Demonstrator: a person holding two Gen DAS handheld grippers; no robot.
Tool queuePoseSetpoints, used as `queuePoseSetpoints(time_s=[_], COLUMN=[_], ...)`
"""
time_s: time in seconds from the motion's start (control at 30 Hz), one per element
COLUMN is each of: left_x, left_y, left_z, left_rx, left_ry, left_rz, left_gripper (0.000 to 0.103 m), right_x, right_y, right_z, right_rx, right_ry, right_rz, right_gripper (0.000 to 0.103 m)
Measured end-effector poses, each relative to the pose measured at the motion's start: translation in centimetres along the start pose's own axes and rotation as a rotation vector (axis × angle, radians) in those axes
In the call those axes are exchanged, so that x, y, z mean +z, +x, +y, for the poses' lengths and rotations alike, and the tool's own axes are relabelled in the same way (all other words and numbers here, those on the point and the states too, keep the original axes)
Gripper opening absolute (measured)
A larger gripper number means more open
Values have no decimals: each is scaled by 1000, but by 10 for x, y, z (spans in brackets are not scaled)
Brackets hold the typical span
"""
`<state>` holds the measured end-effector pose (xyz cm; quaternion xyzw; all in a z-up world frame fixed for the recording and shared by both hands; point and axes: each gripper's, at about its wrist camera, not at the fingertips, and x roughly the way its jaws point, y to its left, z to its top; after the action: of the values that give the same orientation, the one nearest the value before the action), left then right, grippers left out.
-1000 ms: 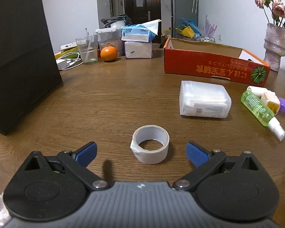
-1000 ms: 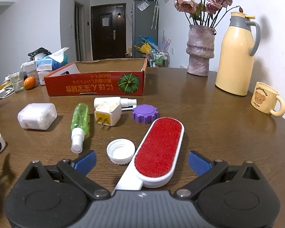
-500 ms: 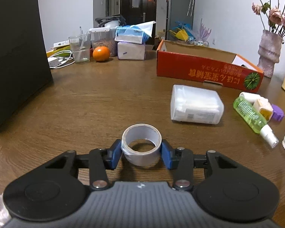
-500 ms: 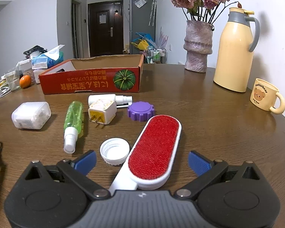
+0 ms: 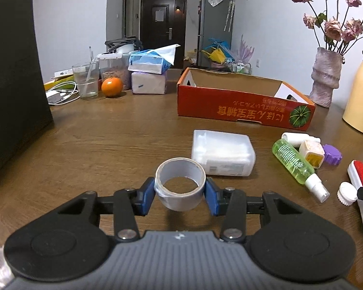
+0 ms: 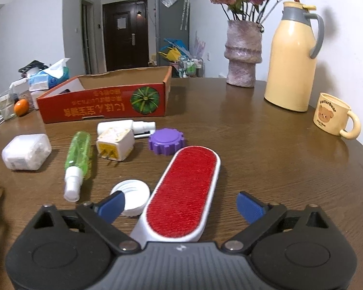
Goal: Organize rigid objects
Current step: 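Grasp the white tape roll with the left tool while the right tool grasps the red lint brush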
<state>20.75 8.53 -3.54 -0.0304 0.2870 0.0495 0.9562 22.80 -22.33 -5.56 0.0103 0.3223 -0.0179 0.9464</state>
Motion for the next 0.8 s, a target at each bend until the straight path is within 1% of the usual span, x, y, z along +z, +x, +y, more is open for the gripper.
queuePoseSetpoints(time_s=[0.13,0.23,0.3,0.33,0.4,0.43,0.5,0.53,0.57,0.67,0.8], left_x=[2,3,4,4,5,5,7,8,9,11,15], left_y=[4,6,8,8,9,10,12,12,12,12,11], left_z=[-4,-7,-8,-9,-9,-9,-9,-9,-8,-6,-3], left_rx=[-7,-13,-16,-16,-16,-15,-11,-10,-10,-11,-4], left_ry=[5,7,10,11,11,11,13,14,15,16,16], left_rz=[4,9,10,11,12,12,14,14,12,5,-1], left_gripper=[44,44,44,44,44,44,44,44,44,44,44], right_x=[1,0,0,-1,-2,-2,-2,-1,-1,0,3], right_y=[7,7,9,10,13,15,17,17,16,16,15], right_z=[-7,-11,-11,-11,-14,-17,-19,-18,-17,-16,-18], right_rx=[-14,-14,-36,-48,-43,-32,-21,-15,-7,-3,11], right_ry=[22,24,-1,-12,-9,-1,10,6,1,-11,10], right_rz=[19,25,38,48,61,65,59,55,50,50,20], right_gripper=[86,85,85,83,78,74,68,58,55,55,55])
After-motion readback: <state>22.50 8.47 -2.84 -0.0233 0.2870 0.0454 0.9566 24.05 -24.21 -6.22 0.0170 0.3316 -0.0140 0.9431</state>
